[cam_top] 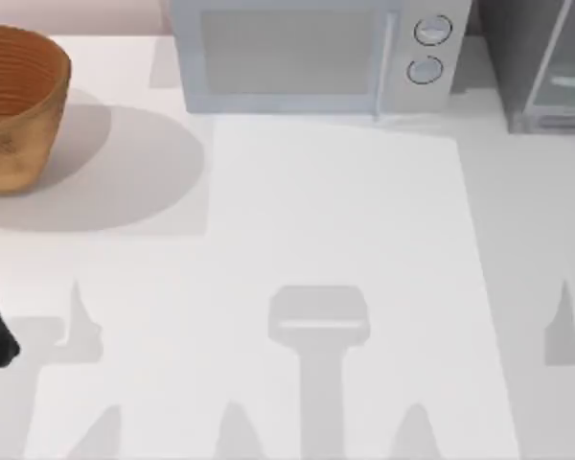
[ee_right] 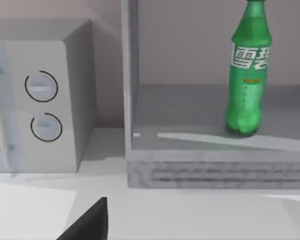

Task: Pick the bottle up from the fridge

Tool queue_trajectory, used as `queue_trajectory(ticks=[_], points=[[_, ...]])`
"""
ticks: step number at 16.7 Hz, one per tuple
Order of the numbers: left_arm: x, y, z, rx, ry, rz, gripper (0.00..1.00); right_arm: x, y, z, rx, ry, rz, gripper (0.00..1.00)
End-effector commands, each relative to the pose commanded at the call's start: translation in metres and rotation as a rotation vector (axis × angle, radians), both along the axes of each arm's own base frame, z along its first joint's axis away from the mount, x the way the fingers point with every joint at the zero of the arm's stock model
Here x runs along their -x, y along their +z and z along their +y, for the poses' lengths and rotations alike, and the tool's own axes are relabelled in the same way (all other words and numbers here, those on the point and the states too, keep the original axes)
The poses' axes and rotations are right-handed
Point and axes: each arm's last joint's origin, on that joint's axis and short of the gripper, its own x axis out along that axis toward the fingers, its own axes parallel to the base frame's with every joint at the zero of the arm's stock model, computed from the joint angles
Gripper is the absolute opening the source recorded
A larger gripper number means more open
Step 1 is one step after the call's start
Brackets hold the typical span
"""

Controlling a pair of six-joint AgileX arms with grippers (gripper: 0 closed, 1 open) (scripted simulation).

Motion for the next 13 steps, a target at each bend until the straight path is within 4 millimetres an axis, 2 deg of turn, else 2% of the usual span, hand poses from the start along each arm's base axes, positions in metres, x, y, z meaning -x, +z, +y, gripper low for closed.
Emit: queue_trajectory(ticks=[7, 10, 13], points=[[0.0, 0.0, 0.0, 0.0, 0.0, 0.0, 1.0, -0.009, 0.011, -0.005, 0.009, -0.003, -0.028, 1.0], [0.0, 0.0, 0.0, 0.0, 0.0, 0.0, 1.0, -0.023, 0.02, -0.013, 0.018, -0.008, -0.048, 1.0], [0.0, 0.0, 0.0, 0.0, 0.0, 0.0, 1.0, -0.045, 0.019, -0.026, 0.02, -0.011, -0.032, 1.0]])
